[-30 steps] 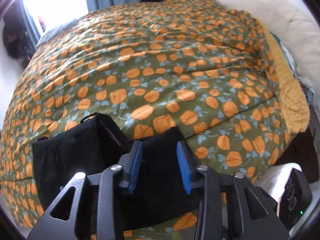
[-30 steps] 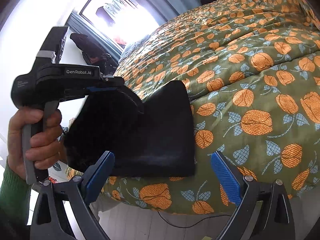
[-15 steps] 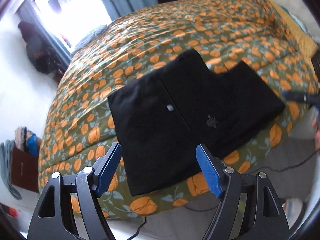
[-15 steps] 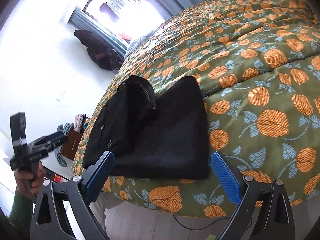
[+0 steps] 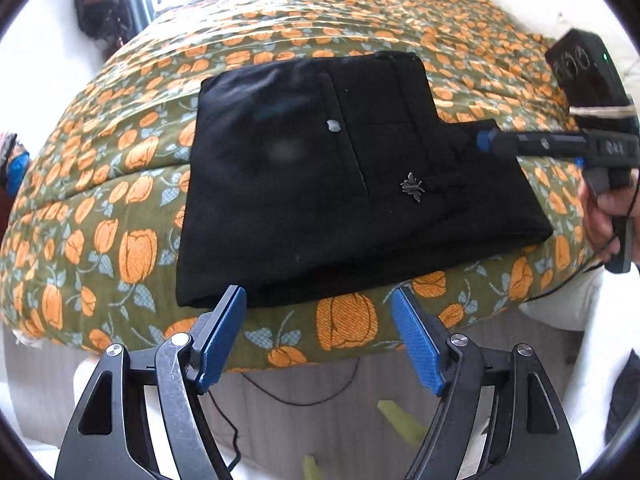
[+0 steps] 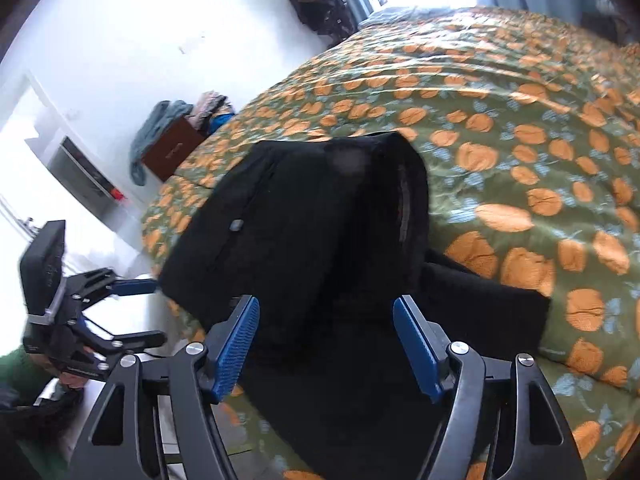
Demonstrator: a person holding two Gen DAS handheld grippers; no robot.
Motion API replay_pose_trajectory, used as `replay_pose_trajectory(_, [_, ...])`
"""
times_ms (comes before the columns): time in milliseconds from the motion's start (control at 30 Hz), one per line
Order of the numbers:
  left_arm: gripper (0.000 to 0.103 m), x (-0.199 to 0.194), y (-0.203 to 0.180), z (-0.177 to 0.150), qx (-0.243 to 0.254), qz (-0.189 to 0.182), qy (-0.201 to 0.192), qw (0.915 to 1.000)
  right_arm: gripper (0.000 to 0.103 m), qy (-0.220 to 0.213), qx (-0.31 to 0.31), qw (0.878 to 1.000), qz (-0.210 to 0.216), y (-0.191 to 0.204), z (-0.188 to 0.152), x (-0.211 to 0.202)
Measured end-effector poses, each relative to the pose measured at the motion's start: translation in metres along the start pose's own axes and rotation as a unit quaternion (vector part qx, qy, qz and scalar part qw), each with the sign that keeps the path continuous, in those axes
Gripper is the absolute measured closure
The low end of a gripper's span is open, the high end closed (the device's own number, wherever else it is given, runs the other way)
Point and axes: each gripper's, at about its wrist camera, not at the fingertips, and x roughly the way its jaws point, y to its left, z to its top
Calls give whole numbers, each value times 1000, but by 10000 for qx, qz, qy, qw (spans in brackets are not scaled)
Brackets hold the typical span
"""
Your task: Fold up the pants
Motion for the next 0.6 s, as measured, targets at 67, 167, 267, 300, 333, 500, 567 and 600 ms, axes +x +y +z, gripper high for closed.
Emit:
replay_pose_trajectory(67, [25,0,3,-1,-119,-52,-26,9999,32,229,197,9974,659,6,-5,6])
replay_pose_trajectory(167, [25,1,3,-3,-209,-120,-18,9997,32,391,360,9957,758,16,-17,23])
replay_pose_trajectory(267, [25,-6,0,-1,-146,-79,-128,9998,39,497,442,9971,366,20,-17,42])
replay_pose_trajectory(300, [25,-9,-1,0,-125,-77,-184,9997,43,551,444,9972,226,21,-17,46])
replay_pose_trajectory(333, [25,-12,0,0,-111,-77,-236,9996,49,605,457,9971,86,21,-14,49])
replay_pose_trajectory(500, [25,-15,0,1,-76,-23,-301,9995,56,897,261,9956,10,24,-4,56])
replay_pose_trajectory(567, [25,-16,1,3,-128,-46,-311,9994,74,964,219,9951,-15,24,-3,57])
replay_pose_trajectory(600, [25,-17,2,4,-148,-73,-340,9993,80,942,267,9952,10,24,-1,55])
